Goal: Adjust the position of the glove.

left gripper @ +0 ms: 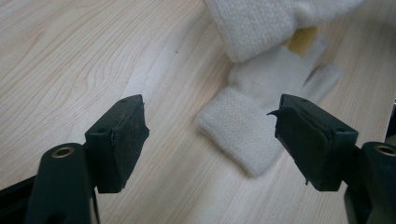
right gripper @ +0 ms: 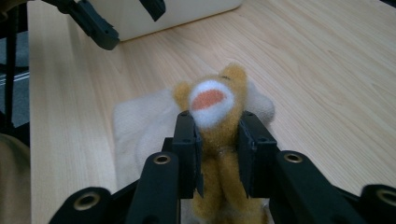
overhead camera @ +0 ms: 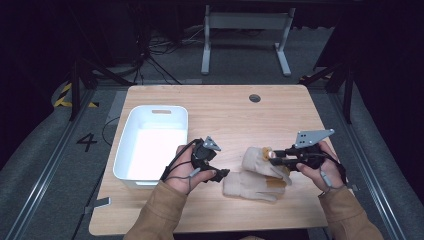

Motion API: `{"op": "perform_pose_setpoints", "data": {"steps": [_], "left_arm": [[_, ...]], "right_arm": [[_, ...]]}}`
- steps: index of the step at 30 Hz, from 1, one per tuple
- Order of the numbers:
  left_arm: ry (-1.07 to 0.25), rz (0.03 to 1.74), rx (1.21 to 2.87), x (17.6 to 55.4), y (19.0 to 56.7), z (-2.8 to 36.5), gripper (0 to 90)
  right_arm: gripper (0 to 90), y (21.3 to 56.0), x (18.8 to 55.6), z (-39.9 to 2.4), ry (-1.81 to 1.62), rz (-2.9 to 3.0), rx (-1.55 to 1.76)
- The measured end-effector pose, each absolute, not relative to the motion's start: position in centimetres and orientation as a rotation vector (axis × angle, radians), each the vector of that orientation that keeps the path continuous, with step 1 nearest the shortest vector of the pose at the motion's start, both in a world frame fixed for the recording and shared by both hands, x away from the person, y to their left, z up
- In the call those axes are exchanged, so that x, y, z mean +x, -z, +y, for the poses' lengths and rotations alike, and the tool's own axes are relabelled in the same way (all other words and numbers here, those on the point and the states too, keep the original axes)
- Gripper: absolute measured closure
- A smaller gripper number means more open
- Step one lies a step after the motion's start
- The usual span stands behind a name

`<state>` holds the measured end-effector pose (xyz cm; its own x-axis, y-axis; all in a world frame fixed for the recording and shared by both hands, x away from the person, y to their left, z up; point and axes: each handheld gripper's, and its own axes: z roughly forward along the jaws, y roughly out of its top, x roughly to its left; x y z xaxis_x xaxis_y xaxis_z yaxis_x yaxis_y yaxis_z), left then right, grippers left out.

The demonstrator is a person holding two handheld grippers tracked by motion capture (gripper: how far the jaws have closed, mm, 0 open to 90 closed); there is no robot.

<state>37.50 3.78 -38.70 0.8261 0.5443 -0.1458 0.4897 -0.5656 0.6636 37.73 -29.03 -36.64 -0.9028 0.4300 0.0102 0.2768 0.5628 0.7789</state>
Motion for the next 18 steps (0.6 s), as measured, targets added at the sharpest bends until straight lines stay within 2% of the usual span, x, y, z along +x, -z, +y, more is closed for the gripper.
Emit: {"op": "perform_pose_setpoints", "data": {"steps": [18], "left_arm": [[-0.09,0.755,2.275,37.5,38.7,3.8,26.5]], "right_arm": [[71.1,37.7,37.1,-26.0,-1.285,2.72,0.45]]}}
